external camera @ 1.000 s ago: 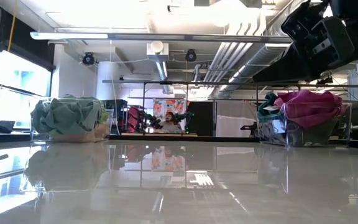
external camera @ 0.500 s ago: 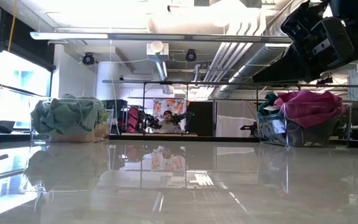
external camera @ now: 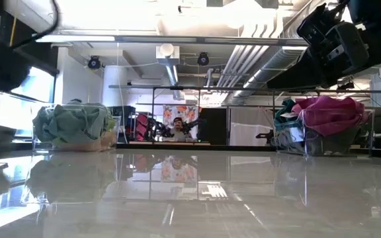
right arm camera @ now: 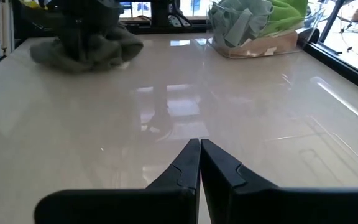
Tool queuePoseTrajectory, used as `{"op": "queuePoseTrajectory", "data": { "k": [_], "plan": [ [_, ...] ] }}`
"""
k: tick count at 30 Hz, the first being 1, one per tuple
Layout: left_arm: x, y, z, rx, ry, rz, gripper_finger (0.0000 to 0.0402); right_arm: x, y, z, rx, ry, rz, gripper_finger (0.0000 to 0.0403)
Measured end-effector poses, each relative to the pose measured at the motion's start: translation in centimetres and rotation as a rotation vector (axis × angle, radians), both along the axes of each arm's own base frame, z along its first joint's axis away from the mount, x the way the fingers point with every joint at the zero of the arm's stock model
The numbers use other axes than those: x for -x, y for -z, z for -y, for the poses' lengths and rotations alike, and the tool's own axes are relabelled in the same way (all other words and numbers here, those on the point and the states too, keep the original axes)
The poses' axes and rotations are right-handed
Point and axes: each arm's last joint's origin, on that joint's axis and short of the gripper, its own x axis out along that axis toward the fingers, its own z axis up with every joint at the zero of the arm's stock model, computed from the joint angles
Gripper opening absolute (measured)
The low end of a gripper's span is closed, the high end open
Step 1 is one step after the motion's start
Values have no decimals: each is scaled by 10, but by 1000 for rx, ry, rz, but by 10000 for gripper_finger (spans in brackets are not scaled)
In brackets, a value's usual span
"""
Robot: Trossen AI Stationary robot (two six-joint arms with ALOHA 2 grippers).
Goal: Sort towels by color in basket
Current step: Put the gray towel into the right transparent bin
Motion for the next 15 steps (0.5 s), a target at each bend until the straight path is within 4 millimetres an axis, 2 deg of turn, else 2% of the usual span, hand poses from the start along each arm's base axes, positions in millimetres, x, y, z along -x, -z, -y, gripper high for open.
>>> {"op": "queuePoseTrajectory", "data": {
  "k": [5, 9, 12, 15],
  "plan": [
    [-34, -3, -10, -33, 5, 300, 99, 0, 0, 0, -1, -1, 1, 7],
    [-62, -12, -19, -146, 92, 600, 51, 0, 0, 0, -7, 2, 2, 7],
    [-80, -25, -27, -224, 135, 782, 35, 0, 0, 0, -8, 2, 2, 7],
    [-92, -33, -34, -269, 189, 894, 39, 0, 0, 0, -13, -5, 1, 7]
  ]
}}
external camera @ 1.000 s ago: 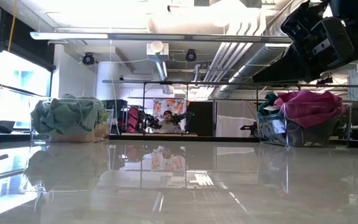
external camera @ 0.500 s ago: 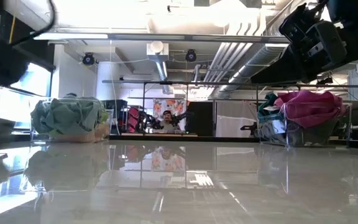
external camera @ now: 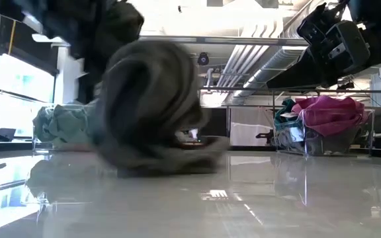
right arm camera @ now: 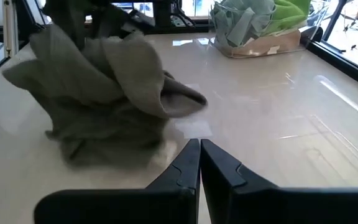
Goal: Sort towels by color in basket
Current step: Put the gray towel into the right transparent bin
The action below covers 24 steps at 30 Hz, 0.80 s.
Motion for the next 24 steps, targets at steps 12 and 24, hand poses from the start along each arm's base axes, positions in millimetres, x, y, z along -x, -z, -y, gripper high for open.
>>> {"op": "queuePoseTrajectory", "data": {
  "k": [12, 24],
  "plan": [
    [-15, -5, -32, -185, 35, 36, 160, -12, -14, -7, -48, -122, 49, 106],
    [-20, -13, -30, -261, 119, 38, 157, -99, -24, -24, 112, -262, -62, 221]
  ]
}}
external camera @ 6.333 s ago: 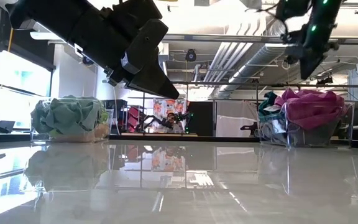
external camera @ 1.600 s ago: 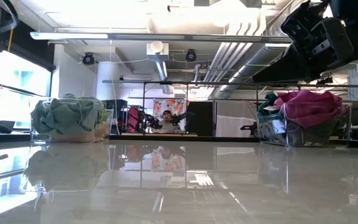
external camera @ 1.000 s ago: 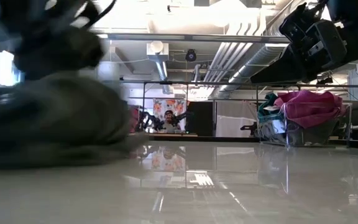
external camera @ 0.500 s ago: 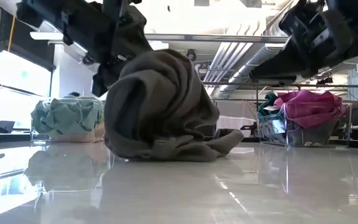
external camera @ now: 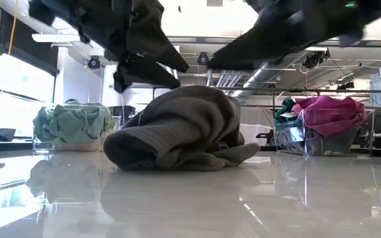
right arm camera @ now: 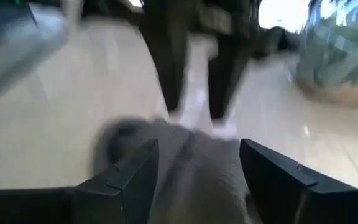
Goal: Sort towels by color in basket
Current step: Put the gray towel into the right transparent bin
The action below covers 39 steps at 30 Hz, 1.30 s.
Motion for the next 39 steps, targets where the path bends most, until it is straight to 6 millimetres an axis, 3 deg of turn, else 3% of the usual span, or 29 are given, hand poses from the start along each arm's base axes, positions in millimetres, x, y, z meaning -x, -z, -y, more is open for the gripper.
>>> {"op": "queuePoseTrajectory", "data": {
  "k": [3, 12, 17, 25, 30, 35, 39],
  "plan": [
    [4, -3, 8, -51, -26, -54, 147, -22, 7, 8, 46, 19, -141, 227],
    [15, 33, 17, -103, -153, -198, 127, -73, 24, 38, -56, -64, -285, 248],
    [9, 51, 20, -112, -189, -202, 127, -77, 56, 42, -13, -87, -366, 248],
    [2, 72, 23, -111, -192, -194, 127, -82, 88, 38, 22, -73, -420, 245],
    [3, 69, 27, -161, -207, -190, 126, -82, 102, 37, -4, -74, -436, 191],
    [14, 36, 40, -379, -340, -122, 126, -70, 113, 38, -69, -35, -363, 102],
    [21, 25, 48, -484, -360, -80, 126, -58, 118, 36, -119, -2, -308, 57]
  ]
}}
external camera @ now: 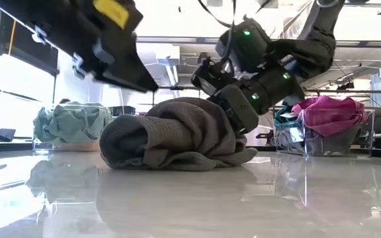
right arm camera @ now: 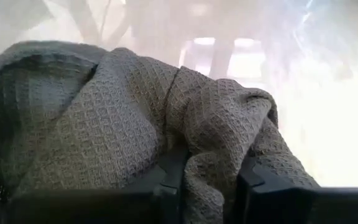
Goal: Sort towels by color in basket
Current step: Put the gray towel into the right transparent bin
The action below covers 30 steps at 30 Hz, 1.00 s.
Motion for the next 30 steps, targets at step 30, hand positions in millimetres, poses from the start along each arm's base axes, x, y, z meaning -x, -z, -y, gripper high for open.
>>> {"op": "queuePoseTrajectory", "data": {
  "k": [30],
  "plan": [
    [4, 13, -3, 124, 9, 30, 126, 134, -31, -20, 37, 296, -96, 44]
  ]
}}
